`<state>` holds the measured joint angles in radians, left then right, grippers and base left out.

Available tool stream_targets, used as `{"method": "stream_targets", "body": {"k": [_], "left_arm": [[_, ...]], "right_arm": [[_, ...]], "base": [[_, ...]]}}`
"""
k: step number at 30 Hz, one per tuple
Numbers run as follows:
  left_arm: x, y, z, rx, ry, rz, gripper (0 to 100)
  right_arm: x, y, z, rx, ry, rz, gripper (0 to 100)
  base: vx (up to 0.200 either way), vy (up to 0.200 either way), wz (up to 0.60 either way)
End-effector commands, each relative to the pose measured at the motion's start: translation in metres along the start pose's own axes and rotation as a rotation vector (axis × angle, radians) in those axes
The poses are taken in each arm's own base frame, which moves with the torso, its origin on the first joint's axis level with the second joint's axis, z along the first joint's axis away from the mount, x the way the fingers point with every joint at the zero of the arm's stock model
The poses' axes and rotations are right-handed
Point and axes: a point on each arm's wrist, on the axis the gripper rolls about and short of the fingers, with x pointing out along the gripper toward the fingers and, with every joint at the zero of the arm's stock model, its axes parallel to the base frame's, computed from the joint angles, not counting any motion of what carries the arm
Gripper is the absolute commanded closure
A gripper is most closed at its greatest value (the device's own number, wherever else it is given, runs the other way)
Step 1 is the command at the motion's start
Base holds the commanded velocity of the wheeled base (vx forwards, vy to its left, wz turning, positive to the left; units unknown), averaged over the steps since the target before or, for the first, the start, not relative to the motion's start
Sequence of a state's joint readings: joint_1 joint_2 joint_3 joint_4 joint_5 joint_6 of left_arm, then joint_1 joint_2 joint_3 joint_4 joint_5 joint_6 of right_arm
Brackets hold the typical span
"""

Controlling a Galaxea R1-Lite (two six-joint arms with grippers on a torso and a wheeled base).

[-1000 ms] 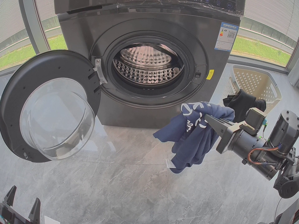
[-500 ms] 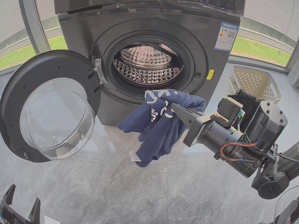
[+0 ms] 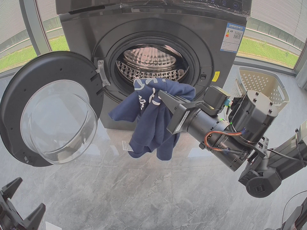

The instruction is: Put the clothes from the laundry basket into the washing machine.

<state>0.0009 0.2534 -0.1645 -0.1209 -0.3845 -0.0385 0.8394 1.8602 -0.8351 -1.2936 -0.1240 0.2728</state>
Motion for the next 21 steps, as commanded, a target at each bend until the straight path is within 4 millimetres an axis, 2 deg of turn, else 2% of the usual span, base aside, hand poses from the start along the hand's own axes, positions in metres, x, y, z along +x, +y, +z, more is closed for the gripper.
{"method": "stream_targets", "body": {"k": [1, 3, 4, 5, 7, 9, 14, 21], "left_arm": [[0.051, 0.015, -0.009, -0.128, 0.295, -0.197, 0], [0.067, 0.018, -0.010, -0.133, 0.346, -0.235, 0], [0.067, 0.018, -0.010, -0.133, 0.346, -0.235, 0], [0.082, 0.020, -0.010, -0.136, 0.370, -0.269, 0], [0.092, 0.020, -0.008, -0.134, 0.372, -0.299, 0], [0.113, 0.019, -0.006, -0.129, 0.378, -0.355, 0], [0.145, 0.016, -0.010, -0.129, 0.417, -0.406, 0], [0.171, 0.014, -0.018, -0.137, 0.470, -0.443, 0]], "right_arm": [[0.016, 0.003, 0.001, 0.003, -0.026, 0.019, 100], [0.015, 0.003, 0.000, 0.002, -0.021, 0.020, 100], [0.015, 0.003, 0.000, 0.002, -0.021, 0.020, 100], [0.015, 0.002, -0.001, 0.002, -0.019, 0.017, 100], [0.015, 0.003, -0.002, 0.002, -0.015, 0.018, 100], [0.015, 0.002, -0.002, 0.002, -0.021, 0.016, 100], [0.015, 0.002, -0.001, 0.002, -0.024, 0.017, 100], [0.014, 0.005, -0.001, 0.005, -0.027, 0.016, 100]], "base": [[0.000, 0.000, 0.00], [0.000, 0.000, 0.00], [0.000, 0.000, 0.00], [0.000, 0.000, 0.00], [0.000, 0.000, 0.00], [0.000, 0.000, 0.00], [0.000, 0.000, 0.00], [0.000, 0.000, 0.00]]}}
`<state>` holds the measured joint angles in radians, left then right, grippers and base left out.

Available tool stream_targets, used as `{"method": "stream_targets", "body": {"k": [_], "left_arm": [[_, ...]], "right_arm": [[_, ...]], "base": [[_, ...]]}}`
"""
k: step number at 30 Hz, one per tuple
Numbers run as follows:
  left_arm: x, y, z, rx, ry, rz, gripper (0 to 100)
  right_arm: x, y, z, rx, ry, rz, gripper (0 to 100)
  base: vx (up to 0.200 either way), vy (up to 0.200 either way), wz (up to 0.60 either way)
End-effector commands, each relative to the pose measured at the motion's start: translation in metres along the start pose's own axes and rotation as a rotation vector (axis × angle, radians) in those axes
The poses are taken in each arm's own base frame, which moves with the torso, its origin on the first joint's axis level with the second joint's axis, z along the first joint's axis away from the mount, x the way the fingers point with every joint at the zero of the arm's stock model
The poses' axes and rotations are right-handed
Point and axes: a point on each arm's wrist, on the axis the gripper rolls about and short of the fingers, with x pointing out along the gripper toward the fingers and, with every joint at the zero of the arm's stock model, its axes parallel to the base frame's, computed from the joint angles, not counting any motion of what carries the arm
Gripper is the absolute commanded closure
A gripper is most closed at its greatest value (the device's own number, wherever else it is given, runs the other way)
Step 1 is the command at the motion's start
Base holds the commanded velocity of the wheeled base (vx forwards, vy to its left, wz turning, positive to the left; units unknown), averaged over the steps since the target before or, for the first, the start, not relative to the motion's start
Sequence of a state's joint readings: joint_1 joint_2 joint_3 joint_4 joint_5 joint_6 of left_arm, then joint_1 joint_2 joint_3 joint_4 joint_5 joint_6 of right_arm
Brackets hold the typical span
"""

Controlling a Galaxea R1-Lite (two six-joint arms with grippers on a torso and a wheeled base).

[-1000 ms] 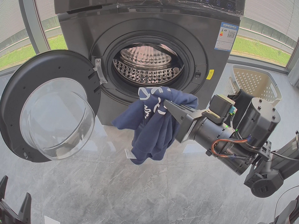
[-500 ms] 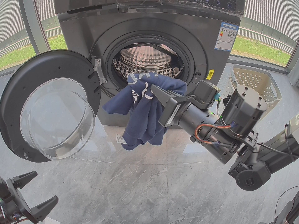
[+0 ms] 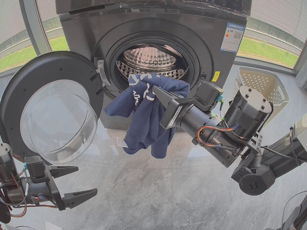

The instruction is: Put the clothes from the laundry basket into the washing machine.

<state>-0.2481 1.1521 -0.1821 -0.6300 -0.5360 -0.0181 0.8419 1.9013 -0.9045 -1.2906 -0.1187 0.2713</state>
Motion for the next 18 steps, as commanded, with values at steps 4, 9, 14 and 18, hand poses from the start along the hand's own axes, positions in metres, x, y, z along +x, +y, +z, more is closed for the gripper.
{"method": "stream_targets", "body": {"k": [4, 9, 14, 18], "left_arm": [[0.056, 0.013, 0.006, -0.037, 0.117, -0.093, 0], [0.077, 0.015, 0.008, -0.030, 0.125, -0.124, 0], [0.103, 0.025, 0.009, -0.020, 0.108, -0.124, 0], [0.120, 0.032, 0.007, -0.015, 0.096, -0.127, 0]], "right_arm": [[-0.005, 0.003, 0.002, 0.003, -0.002, 0.001, 100], [-0.005, 0.003, 0.003, 0.003, -0.004, 0.000, 100], [-0.005, 0.005, 0.002, 0.005, -0.001, 0.007, 100], [-0.005, 0.006, 0.003, 0.006, -0.004, 0.009, 100]], "base": [[0.000, 0.000, 0.00], [0.000, 0.000, 0.00], [0.000, 0.000, 0.00], [0.000, 0.000, 0.00]]}}
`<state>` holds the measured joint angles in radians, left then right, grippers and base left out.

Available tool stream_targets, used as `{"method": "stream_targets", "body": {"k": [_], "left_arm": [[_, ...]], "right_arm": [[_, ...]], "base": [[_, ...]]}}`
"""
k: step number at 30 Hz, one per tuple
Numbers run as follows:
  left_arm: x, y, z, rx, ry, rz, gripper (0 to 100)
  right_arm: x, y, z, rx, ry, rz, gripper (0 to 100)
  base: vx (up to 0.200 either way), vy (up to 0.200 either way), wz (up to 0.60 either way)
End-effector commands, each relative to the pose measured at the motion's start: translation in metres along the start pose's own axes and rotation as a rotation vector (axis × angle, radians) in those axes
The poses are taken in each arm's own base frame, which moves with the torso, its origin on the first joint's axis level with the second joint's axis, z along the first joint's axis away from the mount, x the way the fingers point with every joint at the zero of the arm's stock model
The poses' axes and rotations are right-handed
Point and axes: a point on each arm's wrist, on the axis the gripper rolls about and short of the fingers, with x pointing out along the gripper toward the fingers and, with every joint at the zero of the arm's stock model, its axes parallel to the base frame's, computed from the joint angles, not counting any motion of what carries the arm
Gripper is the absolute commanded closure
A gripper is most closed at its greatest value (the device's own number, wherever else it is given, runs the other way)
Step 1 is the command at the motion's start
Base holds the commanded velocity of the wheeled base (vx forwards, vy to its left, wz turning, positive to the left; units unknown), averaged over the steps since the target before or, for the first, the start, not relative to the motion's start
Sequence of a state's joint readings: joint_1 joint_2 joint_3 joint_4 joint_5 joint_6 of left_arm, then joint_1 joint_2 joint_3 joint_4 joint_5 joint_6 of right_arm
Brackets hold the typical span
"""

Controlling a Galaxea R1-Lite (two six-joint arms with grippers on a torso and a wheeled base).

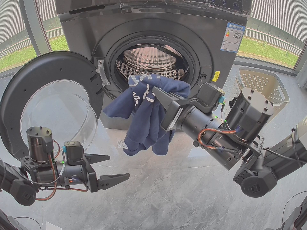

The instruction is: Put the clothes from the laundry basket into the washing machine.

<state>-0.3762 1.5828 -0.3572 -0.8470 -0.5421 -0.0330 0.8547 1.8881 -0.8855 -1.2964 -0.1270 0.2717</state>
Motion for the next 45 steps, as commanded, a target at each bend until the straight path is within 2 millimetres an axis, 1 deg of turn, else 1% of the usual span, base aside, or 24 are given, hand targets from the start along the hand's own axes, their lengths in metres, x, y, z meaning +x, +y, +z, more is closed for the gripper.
{"method": "stream_targets", "body": {"k": [1, 3, 4, 8, 13, 15, 16, 23, 26, 30, 31, 36, 39, 45], "left_arm": [[0.030, 0.017, -0.008, -0.020, 0.033, -0.002, 0], [0.040, 0.023, -0.008, -0.017, 0.025, 0.002, 0], [0.040, 0.023, -0.008, -0.017, 0.025, 0.002, 0], [0.055, 0.032, -0.006, -0.020, 0.003, 0.008, 0], [0.065, 0.038, 0.000, -0.003, -0.024, 0.009, 0], [0.065, 0.038, 0.000, -0.003, -0.024, 0.009, 0], [0.070, 0.039, 0.003, -0.001, -0.036, 0.017, 0], [0.079, 0.037, 0.007, 0.016, -0.048, 0.008, 0], [0.084, 0.035, 0.012, 0.034, -0.074, 0.006, 0], [0.088, 0.034, 0.009, 0.034, -0.086, 0.038, 0], [0.088, 0.034, 0.009, 0.036, -0.087, 0.038, 100], [0.084, 0.026, 0.007, 0.046, -0.102, 0.024, 100], [0.078, 0.020, -0.001, 0.048, -0.102, 0.014, 100], [0.058, 0.002, -0.012, 0.065, -0.124, -0.016, 100]], "right_arm": [[-0.001, 0.003, 0.002, 0.002, -0.005, 0.007, 100], [-0.001, 0.004, 0.001, 0.004, -0.004, 0.011, 100], [-0.001, 0.004, 0.001, 0.004, -0.004, 0.011, 100], [-0.001, 0.006, 0.001, 0.006, -0.002, 0.015, 100], [-0.002, 0.009, 0.000, 0.008, 0.001, 0.024, 100], [-0.002, 0.009, 0.000, 0.008, 0.001, 0.024, 100], [-0.002, 0.011, -0.002, 0.010, 0.006, 0.030, 100], [-0.002, 0.012, -0.003, 0.012, 0.008, 0.031, 100], [-0.003, 0.011, -0.004, 0.012, 0.006, 0.031, 100], [-0.004, 0.010, -0.006, 0.011, 0.012, 0.030, 100], [-0.005, 0.010, -0.007, 0.011, 0.015, 0.029, 100], [-0.008, 0.009, -0.008, 0.009, 0.025, 0.026, 100], [-0.009, 0.008, -0.010, 0.008, 0.026, 0.024, 100], [-0.017, 0.004, -0.017, -0.001, 0.067, 0.012, 100]], "base": [[0.000, 0.000, 0.00], [0.000, 0.000, 0.00], [0.000, 0.000, 0.00], [0.000, 0.000, 0.00], [0.000, 0.000, 0.00], [0.000, 0.000, 0.00], [0.000, 0.000, 0.00], [0.000, 0.000, 0.00], [0.000, 0.000, 0.00], [0.000, 0.000, 0.00], [0.000, 0.000, 0.00], [0.000, 0.000, 0.00], [0.000, 0.000, 0.00], [0.000, 0.000, 0.00]]}}
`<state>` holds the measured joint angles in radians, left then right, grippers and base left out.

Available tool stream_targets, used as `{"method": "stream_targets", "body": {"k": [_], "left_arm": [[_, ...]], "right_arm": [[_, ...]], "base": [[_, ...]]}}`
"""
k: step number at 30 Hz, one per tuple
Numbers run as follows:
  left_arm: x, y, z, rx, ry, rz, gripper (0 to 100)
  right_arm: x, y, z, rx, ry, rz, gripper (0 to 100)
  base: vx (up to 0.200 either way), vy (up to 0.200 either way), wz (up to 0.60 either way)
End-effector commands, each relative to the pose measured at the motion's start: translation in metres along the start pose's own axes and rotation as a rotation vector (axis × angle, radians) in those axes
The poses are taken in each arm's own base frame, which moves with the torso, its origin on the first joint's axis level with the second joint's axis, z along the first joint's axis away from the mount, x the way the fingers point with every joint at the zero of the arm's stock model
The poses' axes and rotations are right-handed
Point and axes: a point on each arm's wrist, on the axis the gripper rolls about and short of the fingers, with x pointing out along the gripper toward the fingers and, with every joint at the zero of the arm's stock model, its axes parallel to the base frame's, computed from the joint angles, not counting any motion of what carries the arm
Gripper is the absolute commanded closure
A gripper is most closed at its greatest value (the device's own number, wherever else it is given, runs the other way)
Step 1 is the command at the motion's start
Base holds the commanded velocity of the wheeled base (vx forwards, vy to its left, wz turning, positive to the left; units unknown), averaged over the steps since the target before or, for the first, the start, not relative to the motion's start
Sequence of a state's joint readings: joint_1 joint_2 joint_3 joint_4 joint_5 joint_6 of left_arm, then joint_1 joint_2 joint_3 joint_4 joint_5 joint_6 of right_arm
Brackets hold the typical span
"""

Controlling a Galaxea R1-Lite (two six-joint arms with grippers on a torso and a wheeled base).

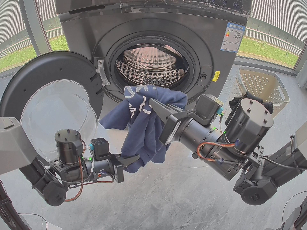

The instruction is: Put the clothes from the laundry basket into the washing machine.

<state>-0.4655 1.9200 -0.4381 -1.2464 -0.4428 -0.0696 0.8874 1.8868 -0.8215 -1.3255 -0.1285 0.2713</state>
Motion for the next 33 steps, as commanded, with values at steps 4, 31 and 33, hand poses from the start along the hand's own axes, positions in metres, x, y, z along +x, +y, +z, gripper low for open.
{"method": "stream_targets", "body": {"k": [4, 31, 33], "left_arm": [[-0.029, -0.025, -0.002, 0.023, -0.041, -0.043, 100], [-0.033, -0.047, 0.052, 0.024, -0.351, -0.019, 100], [-0.034, -0.046, 0.053, 0.025, -0.356, -0.015, 100]], "right_arm": [[-0.007, -0.008, -0.008, -0.009, 0.040, -0.025, 0], [-0.058, -0.035, -0.062, -0.134, 0.330, -0.109, 0], [-0.058, -0.035, -0.062, -0.134, 0.330, -0.111, 0]], "base": [[0.000, 0.000, 0.00], [0.000, 0.000, 0.00], [0.000, 0.000, 0.00]]}}
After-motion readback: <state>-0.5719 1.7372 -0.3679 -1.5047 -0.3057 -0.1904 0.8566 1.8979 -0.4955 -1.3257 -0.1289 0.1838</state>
